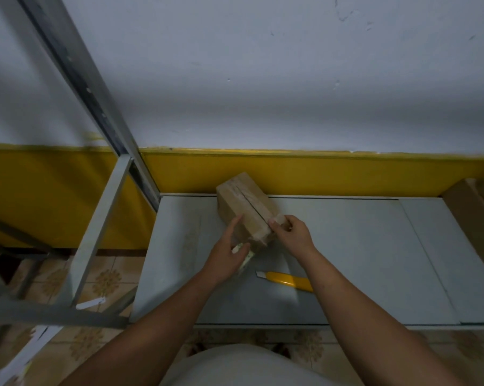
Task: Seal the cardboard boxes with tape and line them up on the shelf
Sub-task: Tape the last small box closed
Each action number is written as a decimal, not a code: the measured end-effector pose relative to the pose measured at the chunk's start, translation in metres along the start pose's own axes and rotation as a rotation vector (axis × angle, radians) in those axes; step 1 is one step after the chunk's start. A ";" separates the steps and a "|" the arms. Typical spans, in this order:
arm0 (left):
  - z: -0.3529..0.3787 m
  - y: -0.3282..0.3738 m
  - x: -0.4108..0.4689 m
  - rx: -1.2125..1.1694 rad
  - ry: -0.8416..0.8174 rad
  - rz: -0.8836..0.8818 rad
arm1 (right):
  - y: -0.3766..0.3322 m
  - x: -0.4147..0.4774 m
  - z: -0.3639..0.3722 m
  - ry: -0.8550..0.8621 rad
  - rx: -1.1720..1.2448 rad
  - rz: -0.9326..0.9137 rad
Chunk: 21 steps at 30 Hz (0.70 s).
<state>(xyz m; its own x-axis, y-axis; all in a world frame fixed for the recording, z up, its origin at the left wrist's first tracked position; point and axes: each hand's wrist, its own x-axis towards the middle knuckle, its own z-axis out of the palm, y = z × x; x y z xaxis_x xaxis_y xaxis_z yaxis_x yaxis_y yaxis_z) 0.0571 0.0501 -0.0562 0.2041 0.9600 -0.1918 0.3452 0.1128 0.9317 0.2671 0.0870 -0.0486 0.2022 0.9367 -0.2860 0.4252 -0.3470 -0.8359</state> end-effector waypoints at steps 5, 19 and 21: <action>-0.005 0.004 0.005 0.022 -0.037 -0.029 | 0.018 -0.016 -0.017 0.015 -0.016 0.043; -0.019 0.010 0.011 -0.039 -0.175 -0.075 | 0.097 -0.093 -0.049 -0.316 -0.512 -0.117; -0.020 0.012 0.010 -0.023 -0.176 -0.058 | 0.084 -0.111 -0.063 -0.289 -0.419 -0.172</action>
<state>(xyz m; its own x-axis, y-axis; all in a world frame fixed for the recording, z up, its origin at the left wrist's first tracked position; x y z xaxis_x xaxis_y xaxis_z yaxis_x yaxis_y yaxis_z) 0.0449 0.0666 -0.0406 0.3425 0.8920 -0.2950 0.3405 0.1748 0.9239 0.3360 -0.0489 -0.0576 -0.1276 0.9358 -0.3286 0.7586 -0.1213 -0.6402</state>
